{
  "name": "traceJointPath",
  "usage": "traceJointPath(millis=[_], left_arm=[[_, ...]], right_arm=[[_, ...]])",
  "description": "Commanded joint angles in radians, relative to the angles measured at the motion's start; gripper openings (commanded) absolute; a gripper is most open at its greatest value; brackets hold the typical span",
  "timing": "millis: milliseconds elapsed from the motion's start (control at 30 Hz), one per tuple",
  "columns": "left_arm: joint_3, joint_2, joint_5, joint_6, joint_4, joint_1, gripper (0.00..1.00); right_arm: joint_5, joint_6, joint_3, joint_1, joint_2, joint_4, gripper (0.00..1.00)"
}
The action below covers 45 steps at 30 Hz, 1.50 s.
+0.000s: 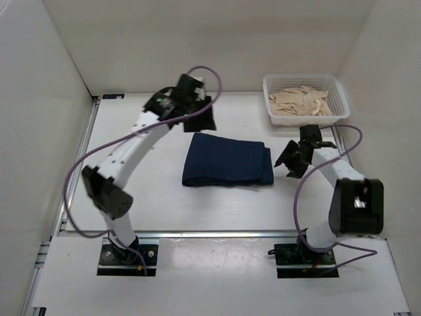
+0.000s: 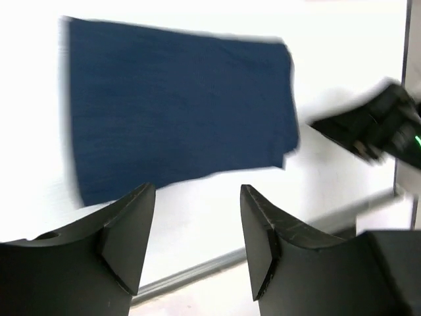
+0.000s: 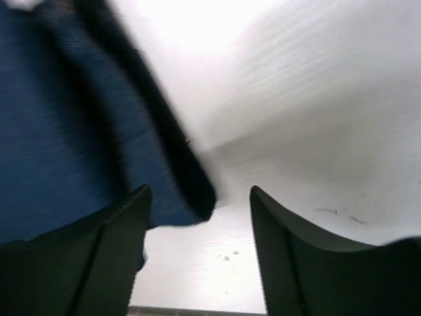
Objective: Fold and stack the trousers
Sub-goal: Fold the trousers
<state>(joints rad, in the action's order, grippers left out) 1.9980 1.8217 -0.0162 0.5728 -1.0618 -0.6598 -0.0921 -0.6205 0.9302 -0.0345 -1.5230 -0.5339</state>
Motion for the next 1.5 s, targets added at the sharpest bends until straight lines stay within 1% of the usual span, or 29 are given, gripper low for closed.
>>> traceJointPath(millis=[0,67,133,200,267,333,400,433,467,500,567,700,767,800,867,1000,1067,1100,1133,1167,1200,1233,1333,1367,1467], left_arm=[[-0.086,-0.176,0.091,-0.016,0.003,0.041,0.65],[-0.145,-0.222,0.128,-0.016,-0.009,0.084,0.65],[-0.174,-0.243,0.128,-0.016,-0.029,0.136,0.65],[-0.208,-0.257,0.115,-0.016,-0.029,0.163,0.65],[-0.237,-0.268,0.114,-0.016,-0.029,0.181,0.65],[-0.252,-0.278,0.104,-0.016,-0.029,0.181,0.65],[-0.266,-0.279,0.104,-0.016,-0.029,0.181,0.65],[-0.275,-0.279,0.104,-0.016,-0.029,0.181,0.64],[-0.275,-0.279,0.104,-0.016,-0.029,0.181,0.64],[-0.275,-0.288,0.104,-0.016,-0.029,0.181,0.64],[-0.275,-0.288,0.104,-0.016,-0.029,0.181,0.64],[-0.275,-0.297,0.114,-0.016,-0.038,0.192,0.64],[-0.275,-0.297,0.099,-0.016,-0.038,0.192,0.63],[-0.275,-0.297,0.07,-0.016,-0.038,0.192,0.63],[-0.275,-0.285,0.056,-0.016,-0.029,0.192,0.63],[-0.297,-0.245,0.024,-0.027,-0.006,0.18,0.63],[-0.323,-0.211,-0.002,-0.027,0.026,0.158,0.63],[-0.323,-0.199,-0.002,-0.027,0.026,0.149,0.61],[-0.332,-0.184,-0.011,-0.027,0.04,0.14,0.61],[-0.332,-0.155,-0.011,-0.027,0.04,0.126,0.6],[-0.332,-0.141,-0.021,-0.027,0.04,0.126,0.6],[-0.341,-0.13,-0.021,-0.027,0.049,0.114,0.58],[-0.341,-0.104,-0.021,-0.027,0.049,0.094,0.58],[-0.35,-0.104,-0.021,-0.027,0.049,0.094,0.58],[-0.35,-0.093,-0.021,-0.027,0.059,0.085,0.58]], right_arm=[[0.103,0.041,0.022,-0.06,0.122,-0.029,0.69],[0.066,0.071,0.07,-0.085,0.098,-0.04,0.69],[-0.006,0.103,0.123,-0.12,0.025,-0.051,0.69],[-0.044,0.114,0.156,-0.163,-0.031,-0.051,0.69],[-0.06,0.136,0.189,-0.212,-0.097,-0.051,0.65],[-0.06,0.136,0.199,-0.235,-0.152,-0.051,0.63],[-0.06,0.136,0.225,-0.249,-0.18,-0.051,0.56],[-0.06,0.136,0.225,-0.249,-0.18,-0.051,0.52],[-0.06,0.127,0.235,-0.258,-0.18,-0.06,0.32],[-0.048,0.127,0.236,-0.258,-0.155,-0.06,0.21],[0.029,0.114,0.255,-0.283,-0.112,-0.09,0.0],[0.142,0.114,0.343,-0.294,0.01,-0.172,0.0],[0.187,0.125,0.367,-0.294,0.055,-0.214,0.0],[0.204,0.134,0.378,-0.294,0.069,-0.225,0.0],[0.232,0.143,0.387,-0.285,0.093,-0.235,0.0],[0.278,0.169,0.361,-0.246,0.074,-0.245,0.0],[0.374,0.169,0.332,-0.232,0.052,-0.245,0.0],[0.432,0.15,0.314,-0.232,0.052,-0.245,0.0],[0.498,0.11,0.297,-0.222,0.052,-0.245,0.06],[0.565,0.087,0.286,-0.21,0.029,-0.245,0.19],[0.612,0.087,0.27,-0.2,0.02,-0.245,0.37],[0.612,0.087,0.269,-0.18,0.006,-0.236,0.7],[0.601,0.108,0.281,-0.169,-0.066,-0.236,0.86],[0.592,0.117,0.291,-0.156,-0.101,-0.236,0.88],[0.546,0.128,0.291,-0.117,-0.137,-0.213,0.88]])
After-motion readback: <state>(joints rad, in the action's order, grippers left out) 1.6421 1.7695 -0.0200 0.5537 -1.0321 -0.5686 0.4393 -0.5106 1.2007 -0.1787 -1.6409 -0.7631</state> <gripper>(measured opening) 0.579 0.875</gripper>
